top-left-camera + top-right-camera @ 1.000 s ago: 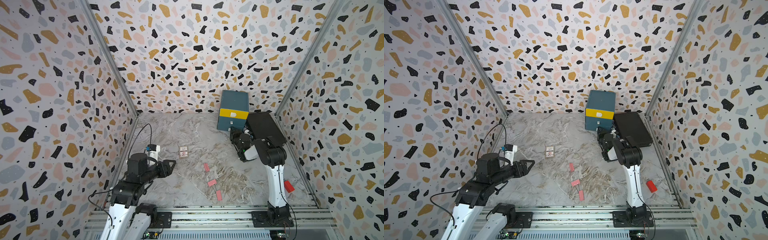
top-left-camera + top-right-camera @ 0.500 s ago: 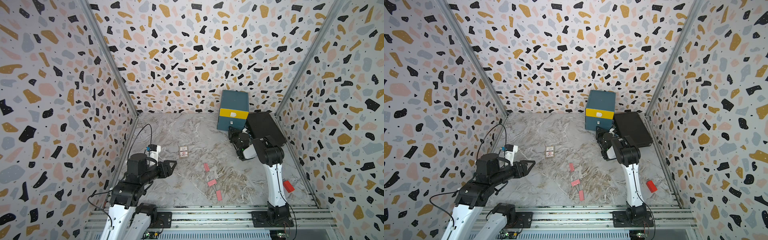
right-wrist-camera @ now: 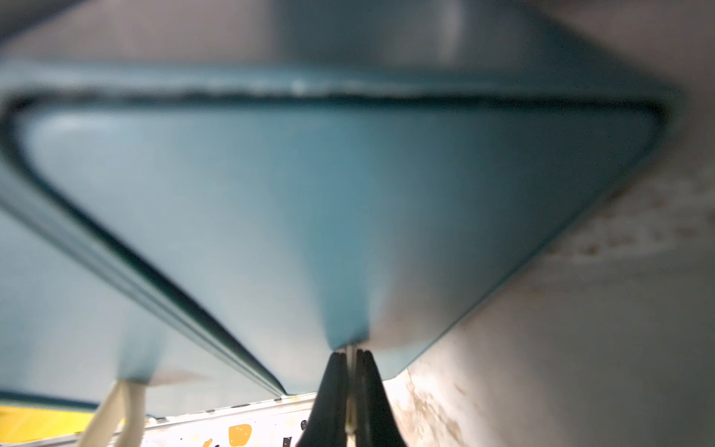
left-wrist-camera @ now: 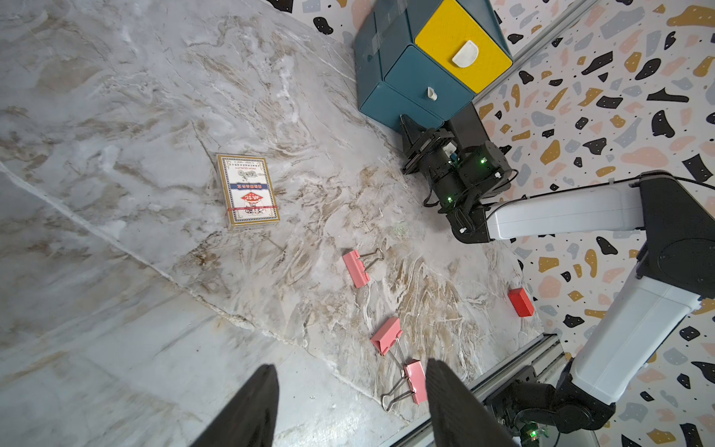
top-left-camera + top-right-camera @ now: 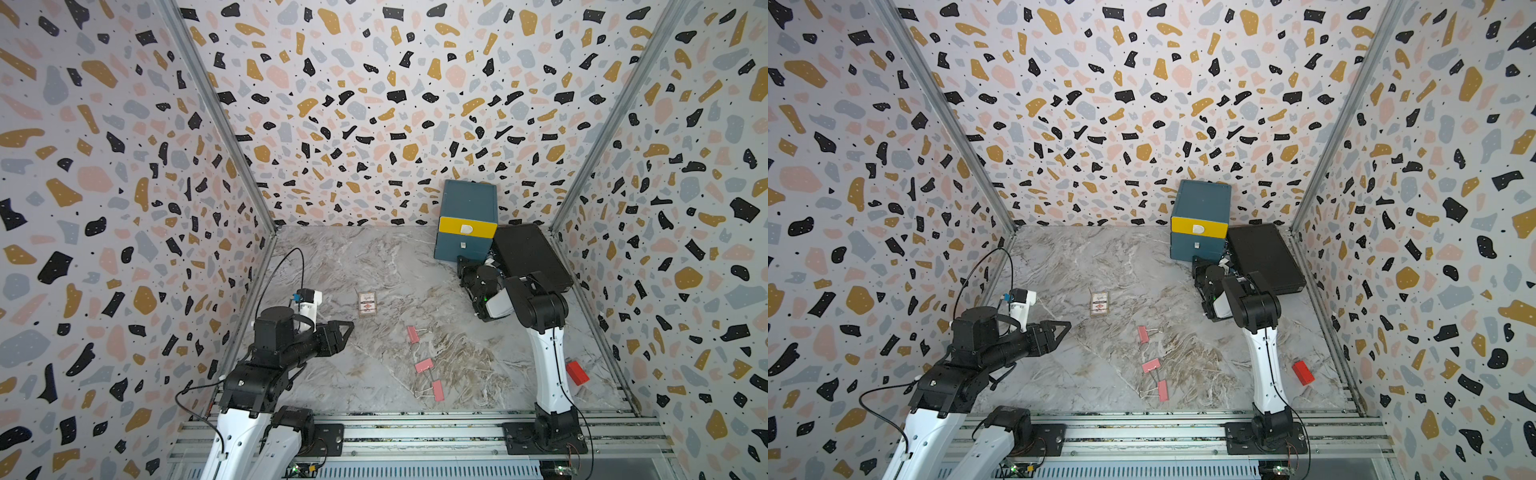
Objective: Put the binder clips in the drawer according to color
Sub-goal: Open the drawer in the storage box.
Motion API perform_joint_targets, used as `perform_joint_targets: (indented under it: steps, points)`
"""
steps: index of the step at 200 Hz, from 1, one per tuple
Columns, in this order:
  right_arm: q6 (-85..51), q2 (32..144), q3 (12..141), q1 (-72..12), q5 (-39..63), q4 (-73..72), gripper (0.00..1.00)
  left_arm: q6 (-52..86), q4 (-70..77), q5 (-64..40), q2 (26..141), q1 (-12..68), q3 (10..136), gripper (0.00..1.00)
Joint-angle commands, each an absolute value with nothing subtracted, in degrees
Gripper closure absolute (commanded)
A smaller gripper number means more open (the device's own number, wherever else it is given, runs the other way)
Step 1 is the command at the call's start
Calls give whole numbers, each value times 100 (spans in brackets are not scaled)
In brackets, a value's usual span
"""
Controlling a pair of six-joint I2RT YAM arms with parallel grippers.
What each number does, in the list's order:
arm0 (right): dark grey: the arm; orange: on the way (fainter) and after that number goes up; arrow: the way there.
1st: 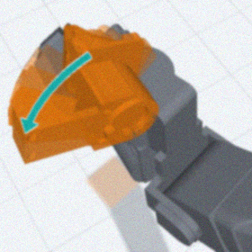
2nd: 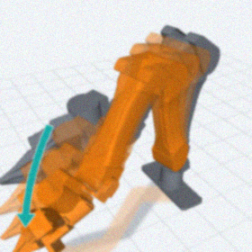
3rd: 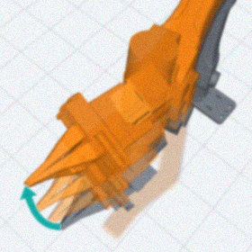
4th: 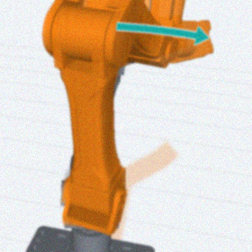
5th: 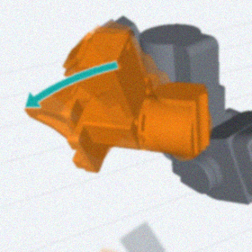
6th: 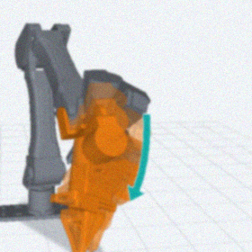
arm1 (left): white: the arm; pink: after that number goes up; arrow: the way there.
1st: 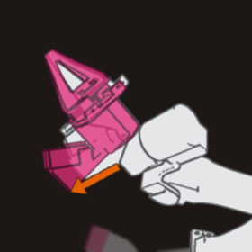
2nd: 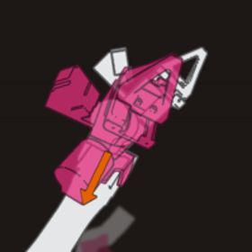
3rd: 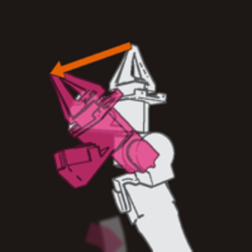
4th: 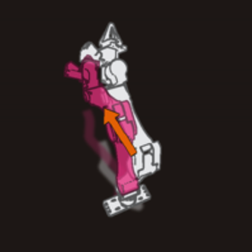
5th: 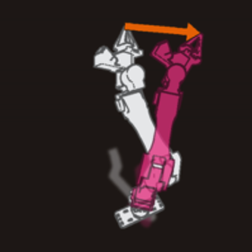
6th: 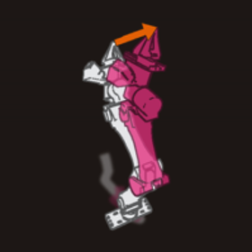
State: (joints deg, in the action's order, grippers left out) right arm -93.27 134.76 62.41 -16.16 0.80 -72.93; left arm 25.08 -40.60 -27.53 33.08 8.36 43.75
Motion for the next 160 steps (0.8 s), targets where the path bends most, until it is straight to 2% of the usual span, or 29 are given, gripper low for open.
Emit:
perform_joint_targets:
  steps: [1, 73, 160]
  points:
    - [-9234, 13384, 6305, -1599, -88, -7339, 100, 2443, -3808, -2830, 3301, 842, 4386, 36]
    - [-9088, 12944, 5734, -1838, -326, -7395, 100, 2444, -3808, -2815, 3323, 844, 4381, 36]
    - [-9325, 11902, 3841, -2586, -1027, -7889, 100, 2434, -3843, -2761, 3410, 844, 4399, 36]
